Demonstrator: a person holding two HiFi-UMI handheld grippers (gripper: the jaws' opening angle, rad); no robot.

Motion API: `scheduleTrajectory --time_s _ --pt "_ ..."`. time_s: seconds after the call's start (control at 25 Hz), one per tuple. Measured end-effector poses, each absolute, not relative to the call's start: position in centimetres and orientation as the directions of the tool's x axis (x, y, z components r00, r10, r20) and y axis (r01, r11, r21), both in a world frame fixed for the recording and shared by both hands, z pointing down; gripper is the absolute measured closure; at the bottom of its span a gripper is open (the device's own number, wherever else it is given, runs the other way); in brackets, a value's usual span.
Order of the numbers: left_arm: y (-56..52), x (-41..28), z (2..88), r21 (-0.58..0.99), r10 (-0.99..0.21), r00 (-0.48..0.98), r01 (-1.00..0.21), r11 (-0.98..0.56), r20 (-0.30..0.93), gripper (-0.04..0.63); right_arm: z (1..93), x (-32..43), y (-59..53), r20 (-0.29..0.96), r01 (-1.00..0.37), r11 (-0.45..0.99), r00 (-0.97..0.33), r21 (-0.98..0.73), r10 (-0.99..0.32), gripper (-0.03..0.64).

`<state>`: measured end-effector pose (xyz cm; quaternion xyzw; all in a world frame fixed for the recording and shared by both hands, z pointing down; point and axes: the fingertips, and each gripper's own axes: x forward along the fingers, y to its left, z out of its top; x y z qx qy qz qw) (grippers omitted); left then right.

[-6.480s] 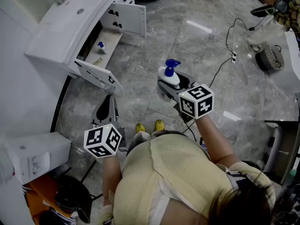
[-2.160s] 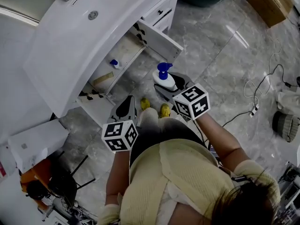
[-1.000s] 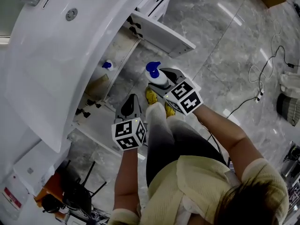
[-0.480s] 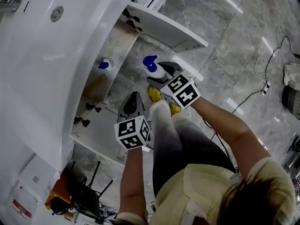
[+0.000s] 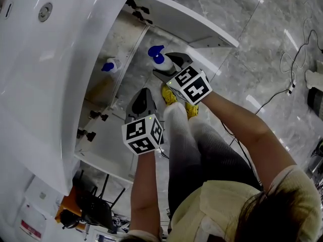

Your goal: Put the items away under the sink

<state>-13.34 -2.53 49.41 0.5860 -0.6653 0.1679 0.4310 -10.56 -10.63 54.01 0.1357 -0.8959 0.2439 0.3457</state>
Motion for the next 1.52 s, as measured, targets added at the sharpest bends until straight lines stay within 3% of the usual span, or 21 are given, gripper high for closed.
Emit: scheduleTrajectory --time_s 0.64,1.52 --pt "-5.0 -16.7 55.4 0.264 -0.598 0.042 -0.920 0.290 0.800 0.543 60.6 -15.2 -14.1 0.688 -0.422 0.858 -0.716 -0.293 -0.117 0.348" --pt "-7.4 -20.6 62.0 0.228 -0.578 0.018 -0.929 0.293 0.816 0.543 65.3 -22.1 -19.1 0.572 -0.407 0.888 -0.789 -0.213 -0.224 0.348"
